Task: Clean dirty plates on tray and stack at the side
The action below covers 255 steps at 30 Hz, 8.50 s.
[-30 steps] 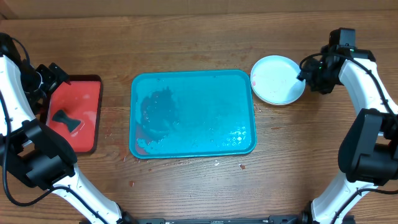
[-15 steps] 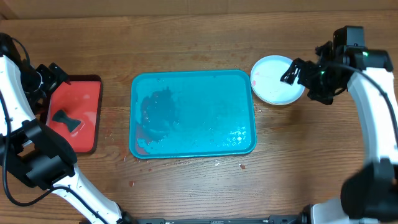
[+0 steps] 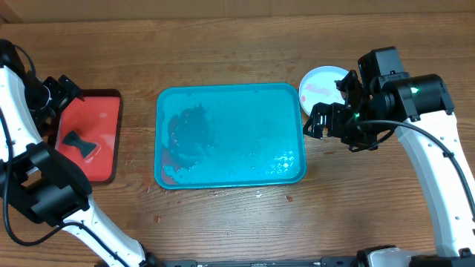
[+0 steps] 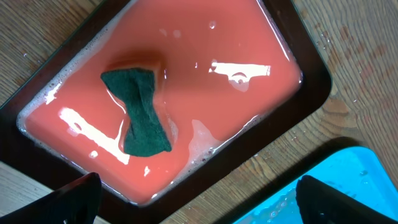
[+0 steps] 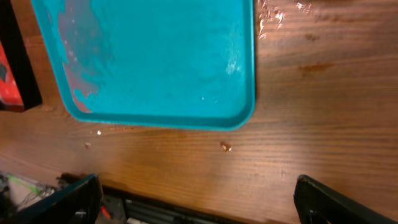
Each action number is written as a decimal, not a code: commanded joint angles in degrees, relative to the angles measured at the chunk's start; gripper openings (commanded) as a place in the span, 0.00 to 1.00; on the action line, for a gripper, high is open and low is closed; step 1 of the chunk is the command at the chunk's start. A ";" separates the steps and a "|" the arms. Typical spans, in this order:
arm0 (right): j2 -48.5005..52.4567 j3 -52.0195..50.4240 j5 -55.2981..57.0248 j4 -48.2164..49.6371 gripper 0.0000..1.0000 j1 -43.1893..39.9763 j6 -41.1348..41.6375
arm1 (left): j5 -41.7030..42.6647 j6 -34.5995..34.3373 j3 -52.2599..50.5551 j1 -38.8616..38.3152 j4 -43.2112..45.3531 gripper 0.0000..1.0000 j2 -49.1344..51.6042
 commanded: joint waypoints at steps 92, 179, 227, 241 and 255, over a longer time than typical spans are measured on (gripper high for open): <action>-85.50 -87.03 12.24 80.11 1.00 -11.04 -5.33 | 0.20 0.87 0.79 -0.07 0.07 1.00 -0.98; -85.50 -87.03 12.24 80.11 1.00 -11.04 -5.33 | 2.16 18.45 -99.45 -25.70 67.38 1.00 -111.80; -85.50 -87.03 12.24 80.11 1.00 -11.04 -5.33 | -7.28 16.74 -117.92 -25.90 76.13 1.00 -122.22; -85.50 -87.03 12.24 80.11 1.00 -11.04 -5.33 | -7.30 16.74 -117.92 -25.90 76.13 1.00 -122.22; -85.50 -87.03 12.22 80.11 1.00 -11.04 -5.33 | -7.30 16.74 -117.92 -25.90 76.13 1.00 -122.22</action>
